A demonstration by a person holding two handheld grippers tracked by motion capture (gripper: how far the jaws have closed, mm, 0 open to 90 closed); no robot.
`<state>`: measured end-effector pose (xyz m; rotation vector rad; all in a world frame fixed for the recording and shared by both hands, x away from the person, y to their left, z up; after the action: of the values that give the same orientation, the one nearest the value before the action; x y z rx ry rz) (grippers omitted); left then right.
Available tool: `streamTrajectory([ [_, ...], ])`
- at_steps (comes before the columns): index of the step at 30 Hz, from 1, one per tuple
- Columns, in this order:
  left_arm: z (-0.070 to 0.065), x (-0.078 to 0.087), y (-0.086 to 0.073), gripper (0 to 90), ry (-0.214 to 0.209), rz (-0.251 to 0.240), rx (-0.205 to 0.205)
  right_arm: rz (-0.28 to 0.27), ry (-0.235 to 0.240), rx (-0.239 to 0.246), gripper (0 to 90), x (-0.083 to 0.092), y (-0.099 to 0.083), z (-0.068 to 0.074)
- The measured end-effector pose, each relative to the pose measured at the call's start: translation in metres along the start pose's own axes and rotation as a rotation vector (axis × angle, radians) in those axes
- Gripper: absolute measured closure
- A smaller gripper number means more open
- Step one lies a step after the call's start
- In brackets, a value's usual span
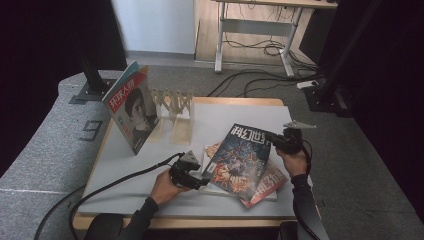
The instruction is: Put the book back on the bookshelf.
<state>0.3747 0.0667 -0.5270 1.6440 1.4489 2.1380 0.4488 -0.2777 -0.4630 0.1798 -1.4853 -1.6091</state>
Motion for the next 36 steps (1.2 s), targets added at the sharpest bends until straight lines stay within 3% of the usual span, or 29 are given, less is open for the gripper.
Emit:
streamTrajectory([
  [13,0.006,-0.004,0.023,28.5,-0.002,-0.019,-0.005,-0.038,0.013,0.062,80.9,0.013,0.016,0.021],
  [16,0.009,-0.007,0.028,29.9,-0.008,-0.031,0.010,-0.046,0.020,0.076,80.8,0.016,0.019,0.025],
  [28,0.021,-0.025,0.042,31.4,-0.001,-0.003,-0.010,-0.065,0.047,0.110,80.5,0.022,0.027,0.036],
  [30,0.022,-0.028,0.044,31.7,-0.011,-0.003,-0.015,-0.069,0.050,0.113,80.5,0.023,0.029,0.037],
  [36,0.026,-0.032,0.045,35.3,-0.067,-0.023,0.024,-0.077,0.068,0.126,80.0,0.024,0.032,0.041],
])
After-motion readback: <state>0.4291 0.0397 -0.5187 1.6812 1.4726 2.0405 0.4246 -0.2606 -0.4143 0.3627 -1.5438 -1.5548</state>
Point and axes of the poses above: each handheld gripper's, and its own axes: x roughly backward along the jaws, y roughly out of its top, z roughly to its left, the point moved 3 cm from there along -x, roughly forward along the jaws, and after that the axes turned 13 degrees about y, right-handed, at the moved point
